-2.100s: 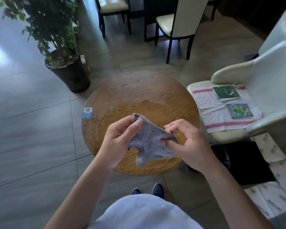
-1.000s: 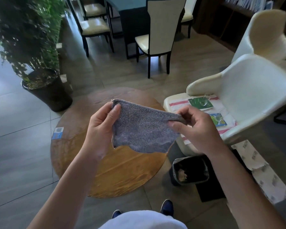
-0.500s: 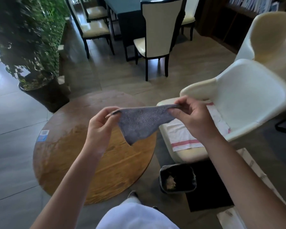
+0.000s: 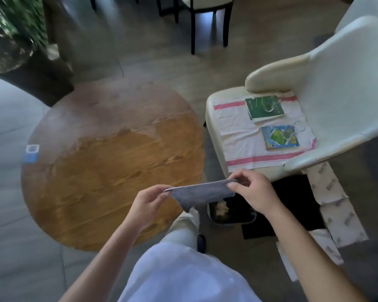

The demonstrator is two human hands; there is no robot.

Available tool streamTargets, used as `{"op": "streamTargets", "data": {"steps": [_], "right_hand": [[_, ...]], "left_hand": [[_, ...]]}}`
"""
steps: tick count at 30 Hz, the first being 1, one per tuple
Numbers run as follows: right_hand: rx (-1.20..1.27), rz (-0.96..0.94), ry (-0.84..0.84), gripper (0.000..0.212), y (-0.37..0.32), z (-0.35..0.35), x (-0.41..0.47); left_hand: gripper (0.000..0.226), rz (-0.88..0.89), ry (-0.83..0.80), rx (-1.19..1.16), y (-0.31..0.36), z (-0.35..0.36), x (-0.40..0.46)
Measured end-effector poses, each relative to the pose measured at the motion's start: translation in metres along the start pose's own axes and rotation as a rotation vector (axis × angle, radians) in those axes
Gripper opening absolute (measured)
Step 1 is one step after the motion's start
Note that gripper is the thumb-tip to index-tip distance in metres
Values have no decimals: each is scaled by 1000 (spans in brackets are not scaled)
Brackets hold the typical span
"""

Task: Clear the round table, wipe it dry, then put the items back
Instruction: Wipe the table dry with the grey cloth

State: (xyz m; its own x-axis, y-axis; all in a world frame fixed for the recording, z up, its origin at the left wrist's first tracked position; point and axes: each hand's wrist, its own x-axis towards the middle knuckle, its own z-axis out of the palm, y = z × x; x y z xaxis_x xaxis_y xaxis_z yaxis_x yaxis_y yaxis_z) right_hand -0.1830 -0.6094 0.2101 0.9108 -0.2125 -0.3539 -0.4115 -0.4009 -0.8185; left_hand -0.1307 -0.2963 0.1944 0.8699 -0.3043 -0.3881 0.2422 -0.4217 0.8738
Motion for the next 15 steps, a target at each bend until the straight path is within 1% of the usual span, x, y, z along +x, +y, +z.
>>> {"op": "streamTargets", "data": {"steps": [3, 6, 8, 10, 12, 15], "right_hand": [[-137, 74, -100, 13, 8, 17, 41], [-266, 88, -160, 12, 11, 39, 95], [-319, 95, -197, 14, 9, 51, 136], [-351, 100, -249, 11, 6, 62, 177], [-415, 88, -286, 9, 3, 70, 216], [-503, 53, -303, 12, -2, 79, 274]], "left_hand": [[29, -63, -7, 49, -21, -6, 28], [29, -137, 19, 94, -41, -15, 69], [22, -206, 20, 113, -52, -24, 100], [14, -254, 5, 134, -60, -32, 131], [15, -265, 26, 152, -66, -41, 163], [20, -279, 82, 211, -66, -55, 213]]}}
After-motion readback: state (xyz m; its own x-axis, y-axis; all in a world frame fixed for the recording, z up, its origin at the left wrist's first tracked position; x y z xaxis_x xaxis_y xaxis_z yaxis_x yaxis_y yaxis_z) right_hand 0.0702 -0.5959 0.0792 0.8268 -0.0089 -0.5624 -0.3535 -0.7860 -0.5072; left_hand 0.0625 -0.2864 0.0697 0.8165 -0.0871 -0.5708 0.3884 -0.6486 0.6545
